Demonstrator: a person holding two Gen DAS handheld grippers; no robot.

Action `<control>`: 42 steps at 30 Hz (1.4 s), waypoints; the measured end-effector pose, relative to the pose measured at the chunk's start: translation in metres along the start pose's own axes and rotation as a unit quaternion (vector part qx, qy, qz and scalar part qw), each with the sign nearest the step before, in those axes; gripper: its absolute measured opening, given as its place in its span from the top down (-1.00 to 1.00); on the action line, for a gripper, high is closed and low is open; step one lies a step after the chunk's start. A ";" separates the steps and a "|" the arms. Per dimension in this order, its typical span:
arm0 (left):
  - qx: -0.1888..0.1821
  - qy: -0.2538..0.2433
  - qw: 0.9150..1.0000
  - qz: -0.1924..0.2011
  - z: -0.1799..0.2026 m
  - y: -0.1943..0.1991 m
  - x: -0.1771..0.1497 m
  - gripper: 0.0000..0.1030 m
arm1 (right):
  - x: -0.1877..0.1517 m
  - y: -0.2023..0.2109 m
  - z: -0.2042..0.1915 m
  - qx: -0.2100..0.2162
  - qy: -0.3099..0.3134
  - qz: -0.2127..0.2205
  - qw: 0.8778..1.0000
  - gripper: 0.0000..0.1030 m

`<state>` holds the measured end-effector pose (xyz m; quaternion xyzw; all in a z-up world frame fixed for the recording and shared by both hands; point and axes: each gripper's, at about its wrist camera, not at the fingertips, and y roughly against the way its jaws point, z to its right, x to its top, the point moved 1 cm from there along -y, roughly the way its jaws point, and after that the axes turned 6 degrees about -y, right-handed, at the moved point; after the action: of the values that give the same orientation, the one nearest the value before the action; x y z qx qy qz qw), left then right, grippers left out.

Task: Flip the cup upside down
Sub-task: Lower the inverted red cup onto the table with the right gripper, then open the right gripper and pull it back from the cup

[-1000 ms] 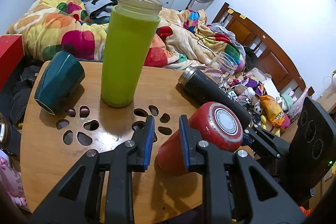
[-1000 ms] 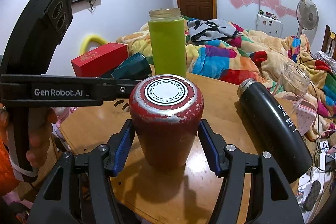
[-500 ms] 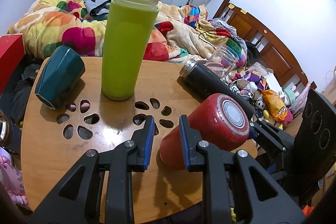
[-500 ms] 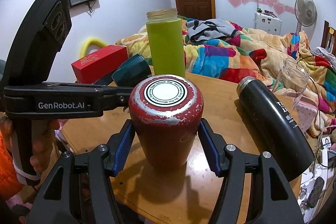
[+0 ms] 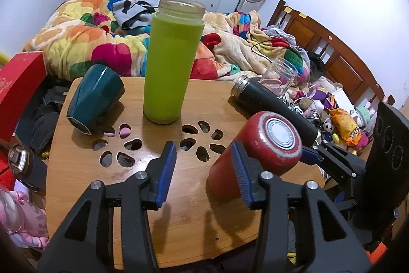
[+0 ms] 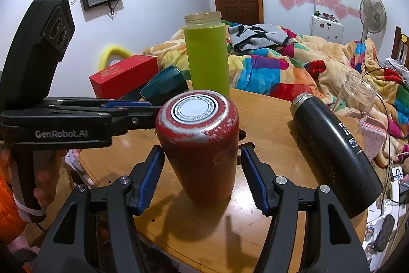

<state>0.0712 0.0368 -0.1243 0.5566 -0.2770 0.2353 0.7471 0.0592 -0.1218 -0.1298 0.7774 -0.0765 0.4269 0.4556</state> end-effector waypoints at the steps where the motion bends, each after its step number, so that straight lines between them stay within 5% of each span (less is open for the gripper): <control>1: 0.001 -0.004 1.000 0.001 0.001 0.001 0.000 0.11 | 0.000 0.000 -0.001 0.000 0.001 -0.001 1.000 -0.14; 12: 0.062 -0.056 0.996 0.039 0.019 0.039 0.006 -0.02 | 0.004 0.029 -0.001 -0.012 0.003 0.014 1.000 -0.19; 18: 0.074 -0.082 0.989 0.096 0.041 0.080 0.017 -0.36 | 0.022 0.072 0.007 -0.040 -0.016 0.062 0.997 -0.48; 23: 0.091 -0.100 0.980 0.143 0.063 0.111 0.021 -0.93 | 0.038 0.100 0.018 -0.070 -0.040 0.082 0.993 -0.59; 26: 0.107 -0.128 0.972 0.167 0.077 0.124 0.020 -0.97 | 0.042 0.115 0.025 -0.083 -0.048 0.094 0.991 -0.62; 32: 0.137 -0.157 0.956 0.206 0.096 0.137 0.021 -1.00 | 0.047 0.139 0.030 -0.094 -0.074 0.122 0.985 -1.00; 42: 0.114 -0.128 0.959 0.227 0.099 0.147 0.030 -1.00 | 0.054 0.158 0.018 -0.105 -0.062 0.157 0.980 -1.00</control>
<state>-0.0190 -0.0173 0.0212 0.5860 -0.4604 0.3555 0.5641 0.0236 -0.2117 0.0073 0.7289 -0.2699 0.4332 0.4564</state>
